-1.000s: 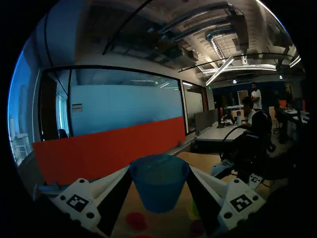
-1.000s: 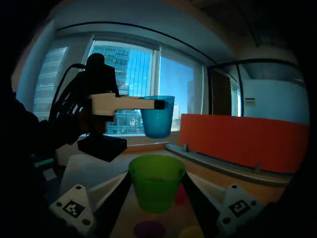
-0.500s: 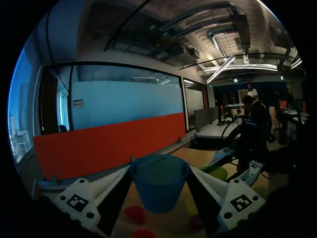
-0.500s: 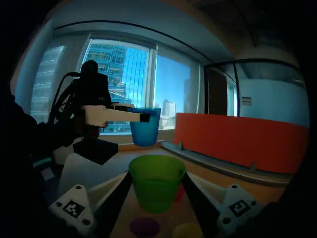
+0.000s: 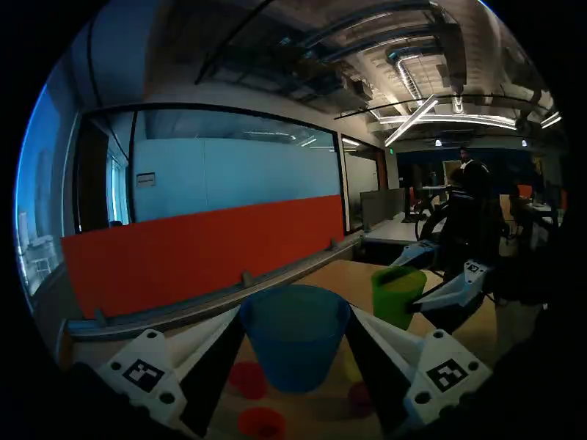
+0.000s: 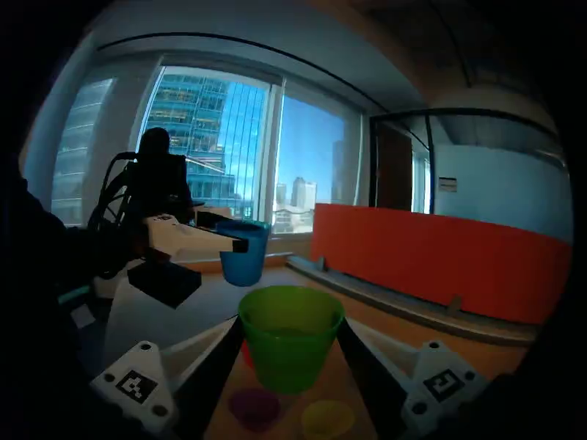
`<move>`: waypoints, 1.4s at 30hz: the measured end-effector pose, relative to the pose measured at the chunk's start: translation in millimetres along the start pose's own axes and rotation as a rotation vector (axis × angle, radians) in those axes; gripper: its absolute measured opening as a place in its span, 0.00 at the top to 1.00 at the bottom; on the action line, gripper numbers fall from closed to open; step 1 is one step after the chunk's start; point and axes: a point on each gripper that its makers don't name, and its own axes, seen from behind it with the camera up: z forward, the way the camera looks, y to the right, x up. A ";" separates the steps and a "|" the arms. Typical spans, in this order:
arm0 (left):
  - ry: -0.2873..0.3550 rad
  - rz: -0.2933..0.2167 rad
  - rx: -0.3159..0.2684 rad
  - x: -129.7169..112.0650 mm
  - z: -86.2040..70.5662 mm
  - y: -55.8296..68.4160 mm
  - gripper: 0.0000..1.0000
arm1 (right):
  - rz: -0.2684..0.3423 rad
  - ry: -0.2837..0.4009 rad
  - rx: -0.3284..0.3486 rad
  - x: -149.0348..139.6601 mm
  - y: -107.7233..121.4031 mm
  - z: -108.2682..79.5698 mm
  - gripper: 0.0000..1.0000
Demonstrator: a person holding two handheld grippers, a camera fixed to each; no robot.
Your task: Pour water
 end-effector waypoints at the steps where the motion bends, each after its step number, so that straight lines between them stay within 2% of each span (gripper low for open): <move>1: -0.002 0.000 0.000 -2.0 -0.8 0.0 0.11 | 0.001 0.000 -0.003 0.1 1.3 -1.7 0.10; 6: -0.014 0.006 -0.003 -11.6 -3.6 1.7 0.12 | 0.010 -0.002 -0.019 0.6 8.8 -10.5 0.10; 21: -0.043 0.009 -0.019 -34.8 -8.9 17.7 0.11 | 0.021 -0.004 -0.061 -1.6 26.0 -33.6 0.10; 30: -0.073 0.006 -0.024 -51.1 -9.6 22.7 0.11 | 0.024 -0.013 -0.060 -5.8 27.6 -38.4 0.10; 42: -0.127 0.007 -0.059 -72.4 -12.0 32.9 0.11 | 0.013 -0.055 -0.054 -18.9 26.9 -42.6 0.10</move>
